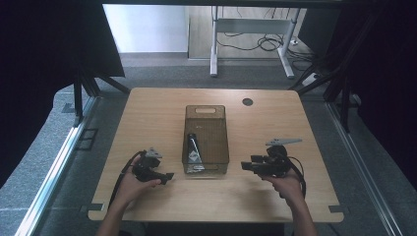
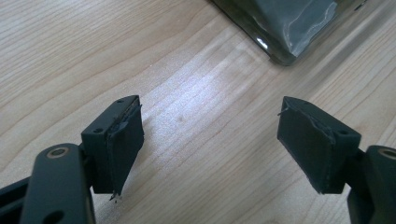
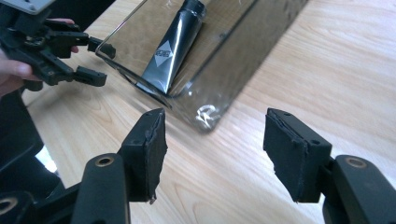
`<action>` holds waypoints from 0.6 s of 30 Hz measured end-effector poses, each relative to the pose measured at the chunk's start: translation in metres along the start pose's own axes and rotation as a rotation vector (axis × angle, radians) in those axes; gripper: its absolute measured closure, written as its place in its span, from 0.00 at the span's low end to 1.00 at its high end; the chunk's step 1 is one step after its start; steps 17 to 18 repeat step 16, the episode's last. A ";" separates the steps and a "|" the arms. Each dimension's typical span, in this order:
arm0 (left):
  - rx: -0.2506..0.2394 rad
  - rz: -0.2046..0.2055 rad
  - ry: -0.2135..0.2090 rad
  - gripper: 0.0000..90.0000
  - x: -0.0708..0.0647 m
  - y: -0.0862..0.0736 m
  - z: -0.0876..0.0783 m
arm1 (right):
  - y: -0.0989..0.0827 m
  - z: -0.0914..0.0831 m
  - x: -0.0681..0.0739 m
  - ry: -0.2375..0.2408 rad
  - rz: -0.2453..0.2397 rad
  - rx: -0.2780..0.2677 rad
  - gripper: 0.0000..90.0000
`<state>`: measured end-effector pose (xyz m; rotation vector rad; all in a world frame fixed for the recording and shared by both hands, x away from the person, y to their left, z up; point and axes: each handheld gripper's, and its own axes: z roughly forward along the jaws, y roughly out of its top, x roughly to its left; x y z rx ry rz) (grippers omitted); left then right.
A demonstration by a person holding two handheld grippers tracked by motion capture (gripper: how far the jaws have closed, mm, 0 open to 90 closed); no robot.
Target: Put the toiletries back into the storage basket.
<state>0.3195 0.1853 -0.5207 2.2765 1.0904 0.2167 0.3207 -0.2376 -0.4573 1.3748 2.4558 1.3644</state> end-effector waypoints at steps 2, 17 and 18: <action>0.004 0.001 0.000 0.26 0.000 0.000 0.001 | -0.008 -0.006 -0.007 0.018 0.006 -0.008 0.43; 0.002 0.011 -0.008 0.26 -0.003 0.002 0.001 | -0.022 -0.011 -0.018 -0.032 -0.017 -0.031 0.42; 0.002 0.011 -0.008 0.26 -0.003 0.002 0.001 | -0.022 -0.011 -0.018 -0.032 -0.017 -0.031 0.42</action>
